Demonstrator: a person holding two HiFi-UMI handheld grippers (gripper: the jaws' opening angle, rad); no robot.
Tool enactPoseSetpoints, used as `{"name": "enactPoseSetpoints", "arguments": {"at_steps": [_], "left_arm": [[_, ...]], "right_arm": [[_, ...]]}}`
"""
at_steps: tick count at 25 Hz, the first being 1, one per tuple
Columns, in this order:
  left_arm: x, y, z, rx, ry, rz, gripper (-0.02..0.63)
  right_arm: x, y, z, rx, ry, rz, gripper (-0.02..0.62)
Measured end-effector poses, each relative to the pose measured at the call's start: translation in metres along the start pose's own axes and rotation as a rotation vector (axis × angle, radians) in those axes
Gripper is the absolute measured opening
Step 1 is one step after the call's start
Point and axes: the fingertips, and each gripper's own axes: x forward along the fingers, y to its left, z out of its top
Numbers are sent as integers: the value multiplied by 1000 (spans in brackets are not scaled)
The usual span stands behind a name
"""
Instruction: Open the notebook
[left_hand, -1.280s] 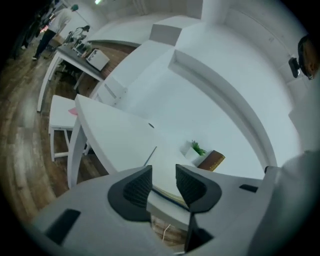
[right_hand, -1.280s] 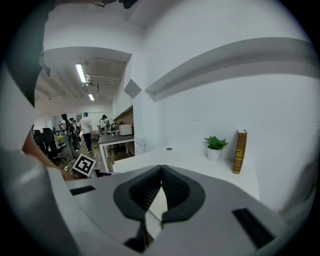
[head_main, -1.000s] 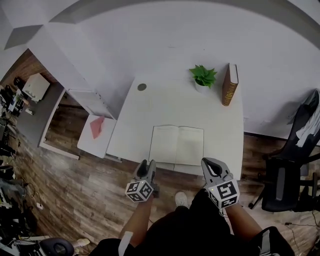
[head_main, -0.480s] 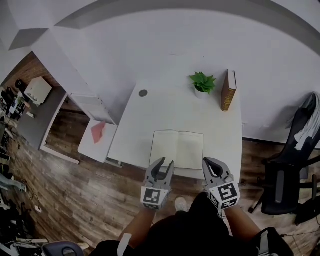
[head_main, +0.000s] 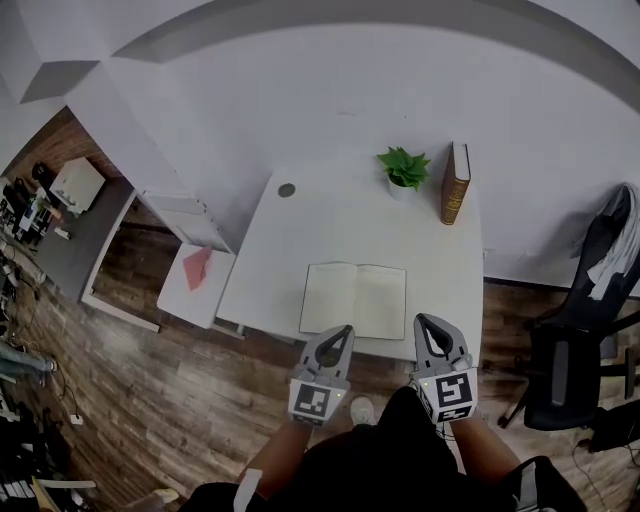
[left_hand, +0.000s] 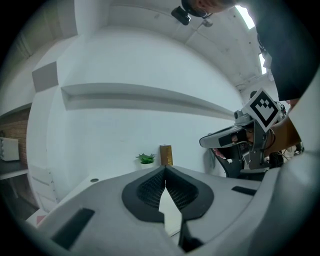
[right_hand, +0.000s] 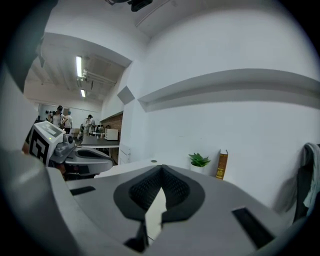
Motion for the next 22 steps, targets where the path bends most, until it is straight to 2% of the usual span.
{"name": "enactPoseSetpoints", "arguments": {"at_steps": [5,10,22], "left_arm": [[-7,0,-11,46,31,2,6],[-11,5,-24,0,84,30,8],[-10,21,-26,22,101,50,8]], "right_arm": [[-6,1,8,-12,-20,-3,-2],[-9,-1,13,-21,-27,-5,-2],[-2,10,34,-22,-84,20,-2]]}}
